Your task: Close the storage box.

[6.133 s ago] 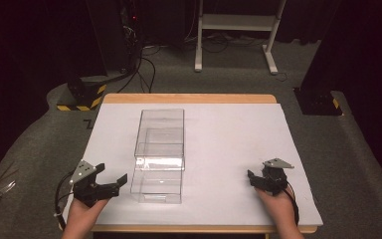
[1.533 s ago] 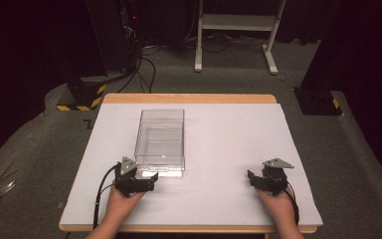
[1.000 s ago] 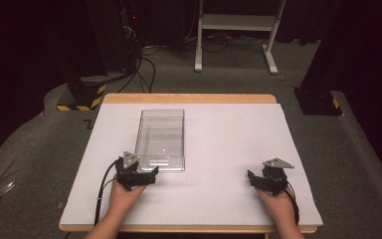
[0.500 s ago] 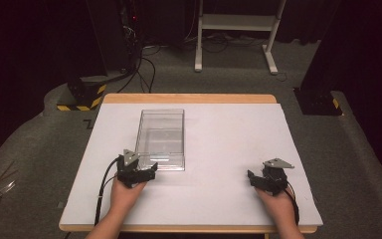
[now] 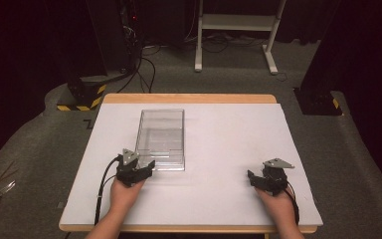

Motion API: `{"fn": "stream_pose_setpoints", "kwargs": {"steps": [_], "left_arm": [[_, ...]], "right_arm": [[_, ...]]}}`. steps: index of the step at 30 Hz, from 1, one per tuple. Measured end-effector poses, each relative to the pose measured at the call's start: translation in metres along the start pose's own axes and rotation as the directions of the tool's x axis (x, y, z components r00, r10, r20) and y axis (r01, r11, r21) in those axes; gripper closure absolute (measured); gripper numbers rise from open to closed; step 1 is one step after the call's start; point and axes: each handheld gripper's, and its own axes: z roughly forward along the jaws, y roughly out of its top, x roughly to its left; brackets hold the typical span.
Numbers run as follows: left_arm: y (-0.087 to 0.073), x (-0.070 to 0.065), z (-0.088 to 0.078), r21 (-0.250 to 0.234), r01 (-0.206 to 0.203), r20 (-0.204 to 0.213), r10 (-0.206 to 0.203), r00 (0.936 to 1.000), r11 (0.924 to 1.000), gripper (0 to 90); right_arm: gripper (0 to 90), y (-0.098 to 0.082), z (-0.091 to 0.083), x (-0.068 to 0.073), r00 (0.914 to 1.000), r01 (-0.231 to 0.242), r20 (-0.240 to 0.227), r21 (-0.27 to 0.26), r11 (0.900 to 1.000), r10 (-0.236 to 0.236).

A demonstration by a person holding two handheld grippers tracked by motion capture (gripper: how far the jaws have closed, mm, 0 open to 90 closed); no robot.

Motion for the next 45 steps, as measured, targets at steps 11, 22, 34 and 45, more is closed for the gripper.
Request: {"fn": "stream_pose_setpoints", "kwargs": {"steps": [11,22,34,45], "left_arm": [[-0.001,0.000,-0.002,-0.006,0.017,0.011,-0.017,0.9998,0.9998,31.9],[-0.008,0.002,-0.017,-0.002,0.004,0.058,-0.004,0.9983,1.0000,26.8],[-0.026,0.025,-0.050,0.014,-0.020,0.059,0.019,0.9980,0.9997,25.2],[-0.034,0.054,-0.057,0.061,-0.042,-0.064,0.045,0.9969,0.9973,23.0]], "right_arm": [[28.2,0.000,0.000,0.000,1.0000,0.000,0.000,0.000,1.000,0.000],[28.2,0.000,0.000,0.000,1.0000,0.001,0.000,-0.002,1.000,-0.001],[28.2,0.000,0.000,0.000,1.0000,-0.001,0.002,0.000,1.000,0.001],[28.2,0.000,0.000,0.000,1.0000,-0.001,0.002,0.000,1.000,0.001]]}}
